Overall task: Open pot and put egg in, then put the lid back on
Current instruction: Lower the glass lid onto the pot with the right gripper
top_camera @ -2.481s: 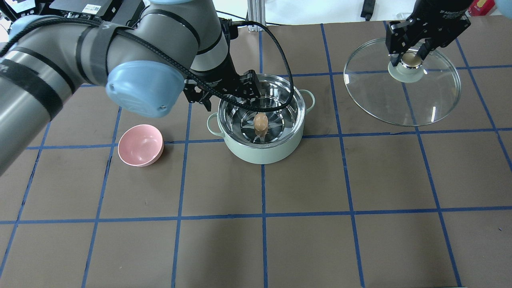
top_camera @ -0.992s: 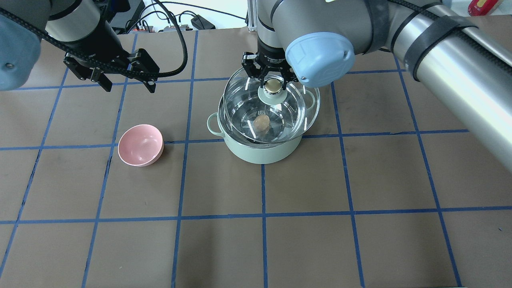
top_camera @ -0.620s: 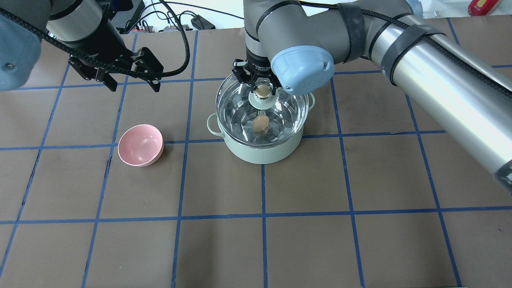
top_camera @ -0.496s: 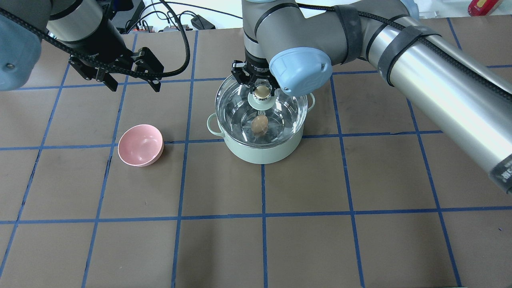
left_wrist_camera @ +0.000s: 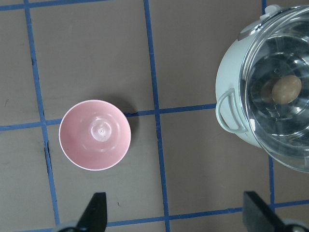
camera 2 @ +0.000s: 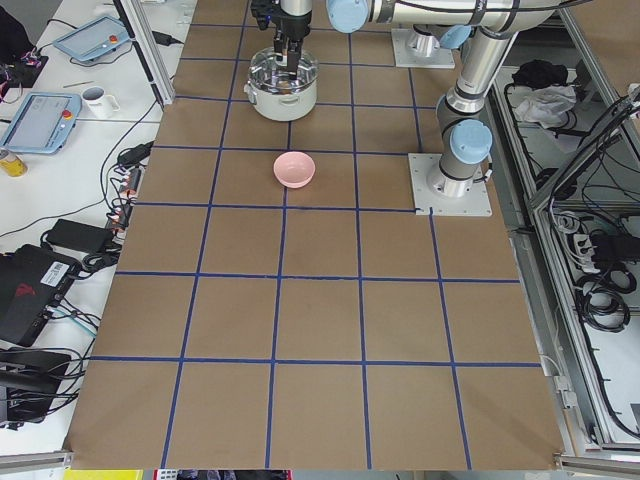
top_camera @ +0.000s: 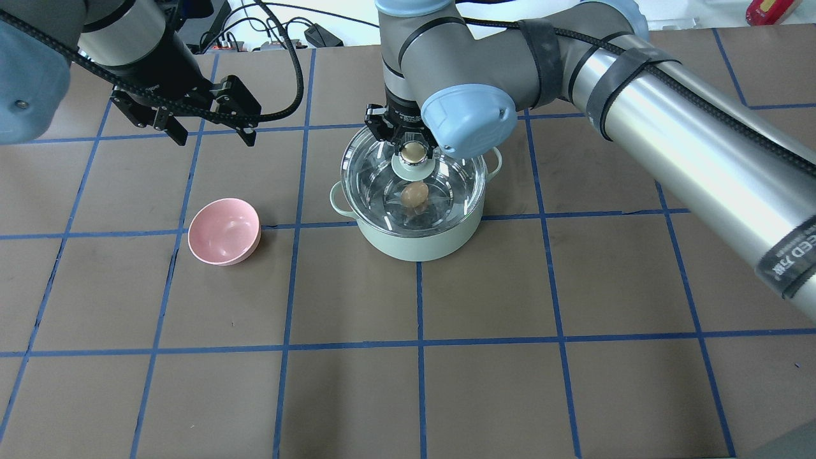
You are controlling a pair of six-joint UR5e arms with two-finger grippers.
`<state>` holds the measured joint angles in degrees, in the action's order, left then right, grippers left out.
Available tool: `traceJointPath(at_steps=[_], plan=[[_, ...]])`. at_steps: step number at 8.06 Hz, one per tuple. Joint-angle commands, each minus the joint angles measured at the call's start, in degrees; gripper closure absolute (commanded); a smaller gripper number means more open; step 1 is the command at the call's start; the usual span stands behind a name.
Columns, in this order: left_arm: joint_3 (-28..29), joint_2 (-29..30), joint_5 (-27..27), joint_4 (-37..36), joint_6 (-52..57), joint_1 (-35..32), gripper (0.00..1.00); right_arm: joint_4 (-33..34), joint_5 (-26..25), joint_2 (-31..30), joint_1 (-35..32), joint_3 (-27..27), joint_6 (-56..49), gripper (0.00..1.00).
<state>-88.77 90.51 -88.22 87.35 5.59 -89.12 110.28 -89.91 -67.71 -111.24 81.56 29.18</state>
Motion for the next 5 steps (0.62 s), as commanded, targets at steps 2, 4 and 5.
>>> traceJointPath(at_steps=[2, 4, 5], plan=[[0.0, 0.19, 0.24, -0.17, 0.12, 0.0, 0.0, 0.37, -0.09, 0.91, -0.03, 0.0, -0.7, 1.0], [0.0, 0.19, 0.33, -0.17, 0.12, 0.0, 0.0, 1.24, 0.0, 1.35, -0.03, -0.09, -0.88, 1.0], [0.0, 0.19, 0.33, -0.17, 0.12, 0.0, 0.0, 1.25, 0.0, 1.53, -0.03, -0.09, -0.88, 1.0]])
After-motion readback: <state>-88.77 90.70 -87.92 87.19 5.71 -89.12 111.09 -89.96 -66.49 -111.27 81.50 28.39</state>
